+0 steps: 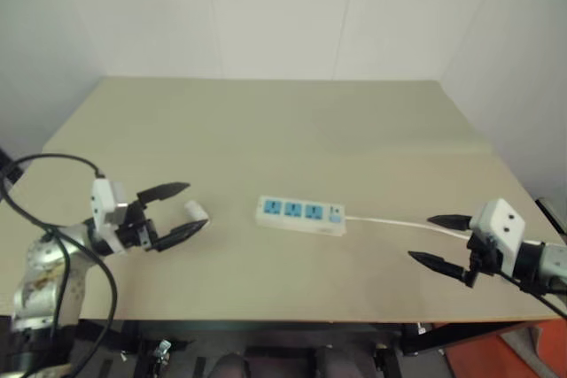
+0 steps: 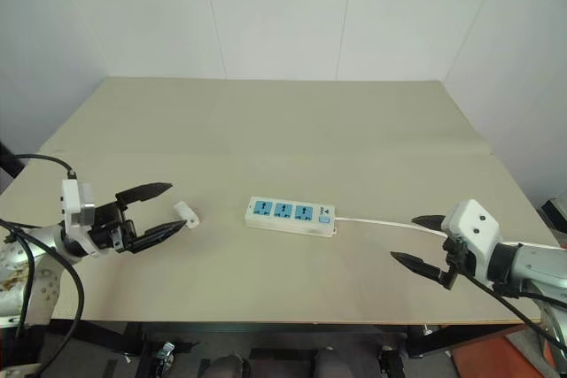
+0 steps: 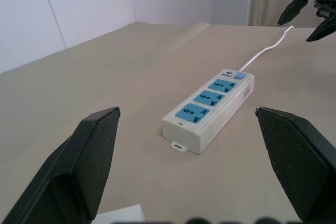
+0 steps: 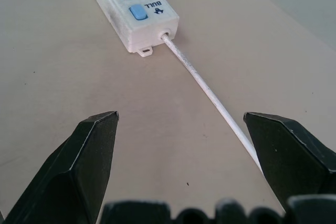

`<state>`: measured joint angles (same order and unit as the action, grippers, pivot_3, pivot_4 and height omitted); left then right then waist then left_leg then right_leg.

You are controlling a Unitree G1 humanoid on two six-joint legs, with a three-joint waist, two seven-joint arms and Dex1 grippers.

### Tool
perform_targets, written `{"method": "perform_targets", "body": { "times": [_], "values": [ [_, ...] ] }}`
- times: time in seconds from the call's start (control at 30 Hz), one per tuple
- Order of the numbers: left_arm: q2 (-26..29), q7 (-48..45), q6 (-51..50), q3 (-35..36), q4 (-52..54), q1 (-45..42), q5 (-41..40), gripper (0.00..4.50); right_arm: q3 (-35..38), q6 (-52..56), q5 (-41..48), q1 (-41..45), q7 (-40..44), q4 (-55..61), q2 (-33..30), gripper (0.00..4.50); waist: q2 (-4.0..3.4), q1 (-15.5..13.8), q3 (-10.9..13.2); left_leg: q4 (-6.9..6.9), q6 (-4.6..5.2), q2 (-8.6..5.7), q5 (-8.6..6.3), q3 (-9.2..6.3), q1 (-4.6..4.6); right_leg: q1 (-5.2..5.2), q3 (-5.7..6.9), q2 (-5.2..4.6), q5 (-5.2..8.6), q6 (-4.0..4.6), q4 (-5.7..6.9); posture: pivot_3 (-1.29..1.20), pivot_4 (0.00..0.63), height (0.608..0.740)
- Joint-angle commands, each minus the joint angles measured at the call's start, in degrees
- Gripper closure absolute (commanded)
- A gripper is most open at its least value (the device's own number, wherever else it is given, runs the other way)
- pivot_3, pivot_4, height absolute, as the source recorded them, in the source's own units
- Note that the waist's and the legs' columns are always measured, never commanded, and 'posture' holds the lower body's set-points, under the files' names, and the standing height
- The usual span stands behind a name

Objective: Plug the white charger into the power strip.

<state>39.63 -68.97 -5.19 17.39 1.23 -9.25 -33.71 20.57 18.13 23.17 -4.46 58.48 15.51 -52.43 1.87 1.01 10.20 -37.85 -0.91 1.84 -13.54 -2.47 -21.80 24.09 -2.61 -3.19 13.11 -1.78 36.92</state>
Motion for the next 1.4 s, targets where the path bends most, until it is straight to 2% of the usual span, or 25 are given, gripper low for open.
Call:
{"method": "perform_targets", "body": {
  "times": [0.03,0.37,0.67,0.83,1.0,1.2,1.4],
  "values": [
    [0.6,0.7,0.3,1.8,2.2,0.0,-1.1,0.00,-0.3,-1.1,0.0,2.3,0.0,-0.4,-0.4,0.02,0.00,0.0,0.0,0.00,0.00,0.00,0.00,0.00,0.00,0.00,0.00,0.00,0.00,0.00,0.00,0.00,0.150,0.740],
    [0.6,2.0,0.4,3.8,4.1,2.4,-1.7,0.00,-3.3,-2.5,-0.9,6.5,1.2,-3.3,-0.8,0.02,0.00,0.0,0.0,0.00,0.00,0.00,0.00,0.00,-0.05,0.03,0.00,-0.01,0.00,0.01,-0.02,0.00,0.150,0.740],
    [0.4,1.8,1.1,2.9,2.5,1.6,-1.1,0.00,-5.1,-4.6,-1.2,10.1,2.0,-5.8,0.6,0.02,0.00,0.0,0.0,0.00,0.00,0.00,0.00,0.00,-0.03,0.03,0.00,0.00,0.00,0.00,-0.01,0.00,0.150,0.740],
    [-0.6,1.2,0.9,0.1,1.4,-1.1,-0.5,0.00,-9.9,-8.3,0.1,19.0,9.3,-15.2,2.9,0.02,0.00,0.2,0.0,0.00,0.00,0.02,0.00,0.01,0.04,-0.01,0.00,0.02,-0.02,0.02,0.01,0.00,0.150,0.740],
    [-0.8,0.8,0.4,-1.0,0.9,-2.8,-0.5,0.00,-16.0,-14.5,-2.4,29.9,16.8,-29.6,7.5,0.02,0.01,0.5,0.0,0.00,0.00,0.03,0.00,0.01,0.01,0.02,0.00,0.04,-0.04,0.04,-0.01,0.00,0.150,0.740],
    [-0.2,0.8,-0.6,-0.6,3.3,-1.2,-1.4,0.00,-21.0,-20.7,-5.2,40.6,21.4,-44.3,14.6,0.02,-0.02,1.1,0.1,-0.01,0.00,0.03,0.00,0.00,0.01,0.04,0.00,0.03,-0.08,0.09,0.02,0.00,0.150,0.740],
    [0.4,2.0,-1.9,1.6,7.0,2.7,-2.4,0.00,-23.0,-26.3,-7.5,46.3,23.9,-54.4,20.8,0.02,-0.05,1.6,0.1,-0.01,0.00,0.03,0.00,-0.01,0.00,0.05,0.00,0.03,-0.29,0.44,0.03,0.00,0.150,0.740]
  ]
}}
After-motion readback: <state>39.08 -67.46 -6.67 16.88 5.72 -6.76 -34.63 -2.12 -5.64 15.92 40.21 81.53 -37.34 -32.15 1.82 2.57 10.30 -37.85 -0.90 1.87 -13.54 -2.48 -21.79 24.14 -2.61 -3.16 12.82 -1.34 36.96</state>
